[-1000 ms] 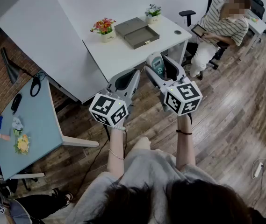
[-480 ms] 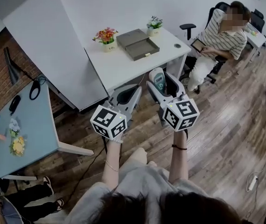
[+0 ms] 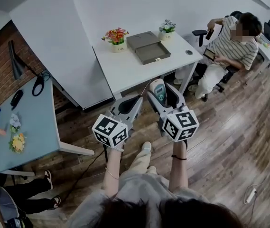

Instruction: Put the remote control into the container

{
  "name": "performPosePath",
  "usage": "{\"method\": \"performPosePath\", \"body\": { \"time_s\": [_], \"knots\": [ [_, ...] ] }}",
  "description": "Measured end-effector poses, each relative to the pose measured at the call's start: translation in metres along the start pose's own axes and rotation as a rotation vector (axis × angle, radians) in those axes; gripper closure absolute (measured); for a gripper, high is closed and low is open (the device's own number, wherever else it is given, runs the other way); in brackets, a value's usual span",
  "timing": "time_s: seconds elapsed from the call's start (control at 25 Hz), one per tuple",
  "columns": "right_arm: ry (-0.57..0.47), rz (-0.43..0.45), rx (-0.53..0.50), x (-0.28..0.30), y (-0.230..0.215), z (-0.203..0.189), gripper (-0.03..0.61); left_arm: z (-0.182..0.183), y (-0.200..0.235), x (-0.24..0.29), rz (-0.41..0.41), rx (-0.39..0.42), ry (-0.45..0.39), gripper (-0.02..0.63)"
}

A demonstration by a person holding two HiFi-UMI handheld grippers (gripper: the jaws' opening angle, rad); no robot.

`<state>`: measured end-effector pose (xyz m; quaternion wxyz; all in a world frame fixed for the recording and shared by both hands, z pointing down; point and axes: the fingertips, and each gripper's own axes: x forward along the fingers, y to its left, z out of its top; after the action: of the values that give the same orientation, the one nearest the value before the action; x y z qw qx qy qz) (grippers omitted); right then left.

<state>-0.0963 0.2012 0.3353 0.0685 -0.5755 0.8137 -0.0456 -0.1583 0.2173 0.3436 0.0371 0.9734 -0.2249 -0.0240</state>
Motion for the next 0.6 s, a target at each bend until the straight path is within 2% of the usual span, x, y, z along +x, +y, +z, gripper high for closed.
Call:
{"method": "performPosePath", "body": {
  "time_s": [0.24,0.6],
  "knots": [
    [0.038,-0.045,-0.003,0.031,-0.044,-0.007,0.287,-0.007,0.031,0.049,-0.054,-0.04,-0.004,0.611],
    [0.047,-0.078,-0.036,0.09,-0.114,0.002,0.287,-0.004,0.082,0.135,-0.124,-0.046,-0.015,0.611]
  ]
}}
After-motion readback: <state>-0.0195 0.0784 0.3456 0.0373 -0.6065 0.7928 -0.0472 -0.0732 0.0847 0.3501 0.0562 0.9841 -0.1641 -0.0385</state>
